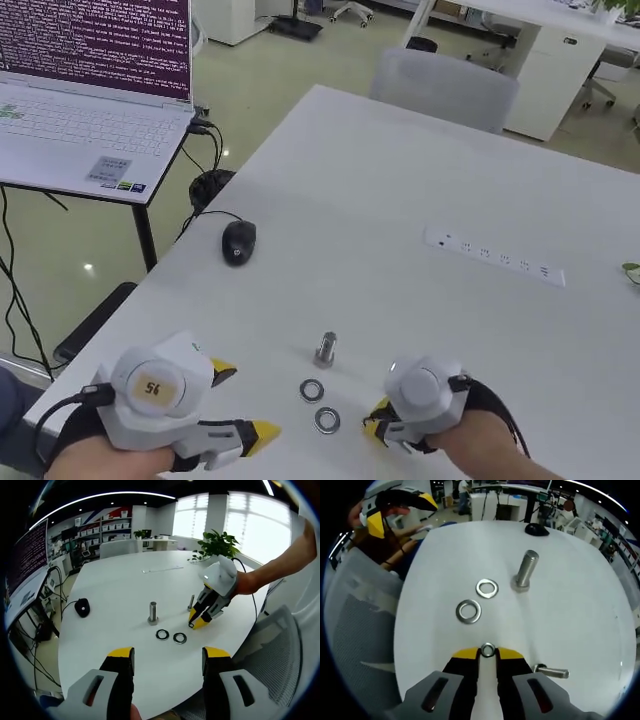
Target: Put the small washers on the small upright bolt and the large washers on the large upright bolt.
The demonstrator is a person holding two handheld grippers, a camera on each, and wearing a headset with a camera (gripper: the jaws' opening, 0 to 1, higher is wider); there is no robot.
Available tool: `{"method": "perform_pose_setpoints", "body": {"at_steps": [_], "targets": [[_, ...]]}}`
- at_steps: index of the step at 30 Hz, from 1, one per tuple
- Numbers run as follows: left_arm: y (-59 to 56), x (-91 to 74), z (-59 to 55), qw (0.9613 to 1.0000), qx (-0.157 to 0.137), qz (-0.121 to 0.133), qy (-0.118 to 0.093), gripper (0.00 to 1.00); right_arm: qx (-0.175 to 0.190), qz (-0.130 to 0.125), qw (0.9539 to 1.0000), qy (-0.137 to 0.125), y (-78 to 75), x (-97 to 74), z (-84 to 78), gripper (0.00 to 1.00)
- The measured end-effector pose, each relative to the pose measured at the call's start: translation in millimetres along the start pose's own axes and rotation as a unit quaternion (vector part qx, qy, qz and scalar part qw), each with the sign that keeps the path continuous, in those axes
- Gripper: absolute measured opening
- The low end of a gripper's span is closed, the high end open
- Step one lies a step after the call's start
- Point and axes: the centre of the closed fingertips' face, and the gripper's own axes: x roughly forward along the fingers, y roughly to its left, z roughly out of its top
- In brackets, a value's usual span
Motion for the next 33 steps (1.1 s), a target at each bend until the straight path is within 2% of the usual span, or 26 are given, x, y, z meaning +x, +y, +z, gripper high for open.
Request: {"method": "perform_pose_setpoints", "body": {"at_steps": [3, 11, 24, 33], "targets": [[0.8, 0.4, 0.2, 1.0, 0.002, 0.0, 0.001, 0.54, -0.006, -0.005, 1.0, 0.001, 0.2, 0.0, 0.0, 0.14], [5.5, -1.0, 0.9, 1.0, 0.004, 0.003, 0.001, 0.54, 0.03, -0.015, 0.9994, -0.01, -1.6, -1.5, -1.1, 0.13], [4.8, -0.2, -0.4, 1.0, 0.004, 0.001, 0.003, 0.53, 0.05, -0.023, 0.9983, -0.019, -5.0, -8.9, -8.4, 0.13], [5.1, -1.0, -0.4, 1.0, 0.003, 0.002, 0.002, 0.53, 0.078, -0.046, 0.9953, -0.034, -13.5, -29.9, -16.4, 0.13]]}}
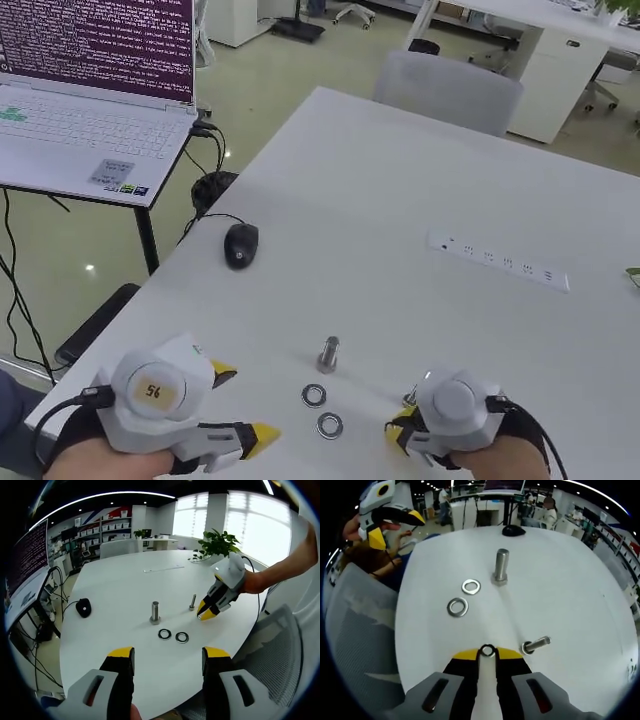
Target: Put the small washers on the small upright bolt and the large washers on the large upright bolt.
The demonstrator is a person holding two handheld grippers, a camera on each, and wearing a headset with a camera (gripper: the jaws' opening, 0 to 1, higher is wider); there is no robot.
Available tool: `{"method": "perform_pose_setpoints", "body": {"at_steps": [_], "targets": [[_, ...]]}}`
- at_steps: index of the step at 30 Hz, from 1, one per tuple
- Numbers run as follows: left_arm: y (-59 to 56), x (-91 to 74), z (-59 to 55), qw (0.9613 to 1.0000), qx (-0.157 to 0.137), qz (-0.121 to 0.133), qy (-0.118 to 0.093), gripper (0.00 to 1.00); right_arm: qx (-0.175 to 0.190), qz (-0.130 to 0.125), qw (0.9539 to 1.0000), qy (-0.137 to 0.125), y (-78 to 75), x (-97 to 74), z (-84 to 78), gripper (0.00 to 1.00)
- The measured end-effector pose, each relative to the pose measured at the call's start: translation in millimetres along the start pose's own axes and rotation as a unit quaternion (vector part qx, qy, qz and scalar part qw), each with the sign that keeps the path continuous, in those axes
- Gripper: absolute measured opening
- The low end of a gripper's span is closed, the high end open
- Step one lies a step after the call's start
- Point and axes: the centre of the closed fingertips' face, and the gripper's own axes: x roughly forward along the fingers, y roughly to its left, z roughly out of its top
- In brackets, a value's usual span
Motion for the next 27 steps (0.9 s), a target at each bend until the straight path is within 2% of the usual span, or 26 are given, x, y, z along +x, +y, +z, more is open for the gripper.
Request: {"method": "perform_pose_setpoints", "body": {"at_steps": [10, 15, 23, 27], "targets": [[0.9, 0.2, 0.1, 1.0, -0.002, 0.0, -0.003, 0.54, 0.016, -0.041, 0.9989, -0.012, -25.4, -35.3, -2.5, 0.13], [-2.0, 2.0, 0.9, 1.0, -0.001, -0.003, -0.004, 0.54, 0.014, -0.057, 0.9982, -0.013, -38.7, -47.3, -1.0, 0.13], [-2.5, 2.8, 2.4, 1.0, -0.002, -0.004, -0.008, 0.54, 0.006, -0.068, 0.9975, -0.02, -52.6, -54.4, 15.0, 0.13], [0.0, 1.0, 0.7, 1.0, -0.003, -0.002, -0.007, 0.54, -0.011, -0.062, 0.9979, -0.019, -56.9, -51.6, 24.7, 0.13]]}}
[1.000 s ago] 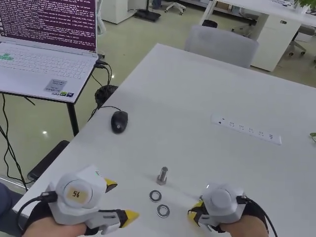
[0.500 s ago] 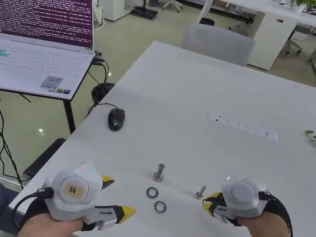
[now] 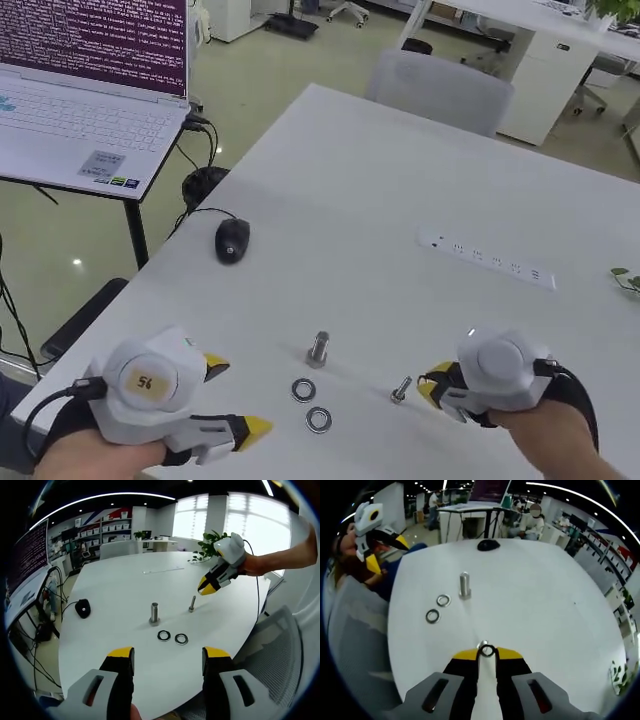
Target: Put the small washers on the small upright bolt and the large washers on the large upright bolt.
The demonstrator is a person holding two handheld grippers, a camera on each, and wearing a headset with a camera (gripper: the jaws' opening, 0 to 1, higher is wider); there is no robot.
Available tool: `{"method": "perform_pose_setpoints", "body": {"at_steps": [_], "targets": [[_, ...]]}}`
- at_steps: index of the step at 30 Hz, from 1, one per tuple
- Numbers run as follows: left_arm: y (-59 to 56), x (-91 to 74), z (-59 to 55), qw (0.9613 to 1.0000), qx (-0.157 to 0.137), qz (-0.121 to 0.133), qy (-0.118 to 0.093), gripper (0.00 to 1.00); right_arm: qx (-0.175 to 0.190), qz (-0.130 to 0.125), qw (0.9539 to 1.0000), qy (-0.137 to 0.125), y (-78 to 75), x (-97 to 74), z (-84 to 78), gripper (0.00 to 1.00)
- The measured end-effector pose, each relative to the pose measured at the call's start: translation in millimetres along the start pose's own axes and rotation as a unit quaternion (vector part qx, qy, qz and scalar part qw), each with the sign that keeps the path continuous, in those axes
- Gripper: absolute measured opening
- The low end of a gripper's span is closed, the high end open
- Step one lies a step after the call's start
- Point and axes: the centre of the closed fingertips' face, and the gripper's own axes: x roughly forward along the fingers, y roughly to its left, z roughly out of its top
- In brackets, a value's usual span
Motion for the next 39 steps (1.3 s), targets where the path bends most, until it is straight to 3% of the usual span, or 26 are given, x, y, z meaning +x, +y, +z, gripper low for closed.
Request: {"method": "perform_pose_setpoints", "body": {"at_steps": [17, 39], "targets": [[4.4, -3.4, -3.1, 1.0, -0.006, 0.007, 0.001, 0.54, -0.028, 0.027, 0.9989, 0.025, 2.3, 14.4, 0.8, 0.13], [5.5, -4.9, -3.7, 0.9999, -0.006, 0.008, 0.003, 0.54, -0.034, 0.031, 0.9984, 0.034, 4.8, 20.4, -1.1, 0.13]]}}
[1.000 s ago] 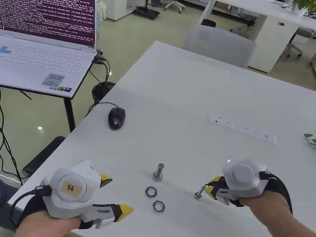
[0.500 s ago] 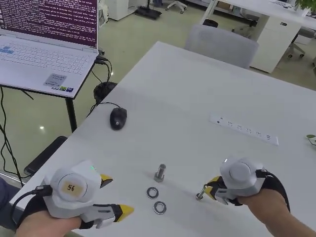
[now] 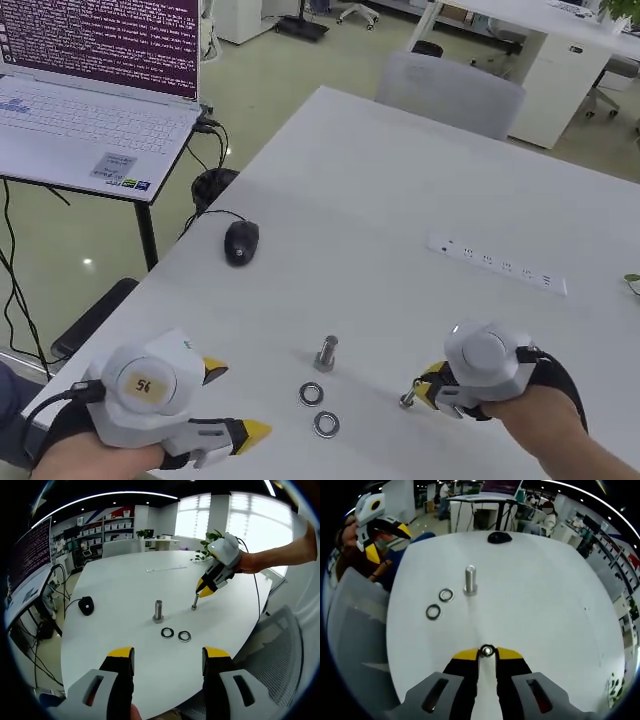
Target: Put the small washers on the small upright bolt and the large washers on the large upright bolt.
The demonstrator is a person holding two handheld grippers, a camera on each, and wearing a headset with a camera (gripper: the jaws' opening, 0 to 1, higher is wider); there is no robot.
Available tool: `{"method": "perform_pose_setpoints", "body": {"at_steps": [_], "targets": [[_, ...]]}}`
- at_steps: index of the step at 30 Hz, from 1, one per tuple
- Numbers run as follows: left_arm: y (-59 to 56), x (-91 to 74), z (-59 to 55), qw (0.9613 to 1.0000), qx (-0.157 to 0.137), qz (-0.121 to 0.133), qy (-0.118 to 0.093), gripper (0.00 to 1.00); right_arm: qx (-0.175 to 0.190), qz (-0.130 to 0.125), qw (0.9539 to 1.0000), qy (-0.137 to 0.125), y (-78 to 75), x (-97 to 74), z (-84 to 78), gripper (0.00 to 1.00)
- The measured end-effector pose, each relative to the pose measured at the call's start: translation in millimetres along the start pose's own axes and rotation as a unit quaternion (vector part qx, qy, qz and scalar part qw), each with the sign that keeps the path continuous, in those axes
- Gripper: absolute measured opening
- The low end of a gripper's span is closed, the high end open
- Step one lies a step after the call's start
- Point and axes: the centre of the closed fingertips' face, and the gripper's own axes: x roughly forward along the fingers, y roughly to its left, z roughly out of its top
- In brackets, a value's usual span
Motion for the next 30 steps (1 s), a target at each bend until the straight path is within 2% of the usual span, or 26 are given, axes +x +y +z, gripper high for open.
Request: {"method": "perform_pose_setpoints", "body": {"at_steps": [12, 30], "targets": [[-2.5, 2.1, 0.1, 1.0, 0.003, -0.003, 0.001, 0.54, 0.001, 0.001, 1.0, 0.004, 0.8, 2.3, 0.0, 0.13], [0.8, -1.1, -4.2, 1.0, 0.0, 0.001, 0.003, 0.54, 0.004, 0.004, 0.9999, 0.015, 0.8, 9.9, -4.3, 0.13]]}}
